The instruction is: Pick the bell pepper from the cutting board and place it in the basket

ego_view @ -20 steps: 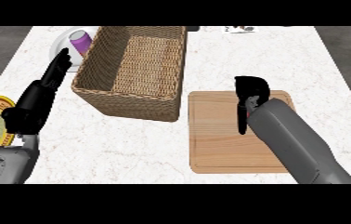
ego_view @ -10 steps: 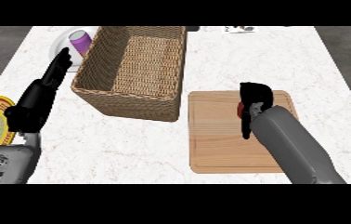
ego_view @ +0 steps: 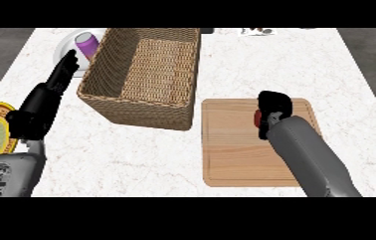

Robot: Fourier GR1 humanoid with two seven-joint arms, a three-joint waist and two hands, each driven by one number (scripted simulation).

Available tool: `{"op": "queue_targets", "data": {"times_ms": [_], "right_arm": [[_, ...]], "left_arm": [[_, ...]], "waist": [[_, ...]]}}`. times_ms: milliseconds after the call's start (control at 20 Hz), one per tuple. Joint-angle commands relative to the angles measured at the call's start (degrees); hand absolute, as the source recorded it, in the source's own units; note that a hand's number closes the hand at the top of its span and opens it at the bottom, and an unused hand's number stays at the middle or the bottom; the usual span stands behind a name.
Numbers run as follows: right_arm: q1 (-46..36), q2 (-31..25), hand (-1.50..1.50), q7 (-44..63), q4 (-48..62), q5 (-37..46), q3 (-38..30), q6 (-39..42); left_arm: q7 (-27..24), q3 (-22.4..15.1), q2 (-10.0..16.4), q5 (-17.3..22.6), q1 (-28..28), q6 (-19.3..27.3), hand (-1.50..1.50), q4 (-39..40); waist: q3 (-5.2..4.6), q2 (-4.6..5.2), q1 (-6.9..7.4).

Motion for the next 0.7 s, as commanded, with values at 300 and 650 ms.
{"op": "queue_targets", "data": {"times_ms": [300, 650], "right_arm": [[-0.5, 0.3, 1.50, -12.2, 11.3, 7.6, 0.6, -6.6], [-1.3, -0.6, 1.50, -12.6, 4.5, 12.7, 0.3, -7.3]], "left_arm": [[3.6, 1.4, -0.3, -0.5, -0.3, -2.7, 0.00, -3.8], [-2.5, 3.9, -1.5, -1.5, 0.0, -3.7, 0.00, 1.9]], "waist": [[0.14, 0.30, 0.55], [0.09, 0.17, -0.18]]}}
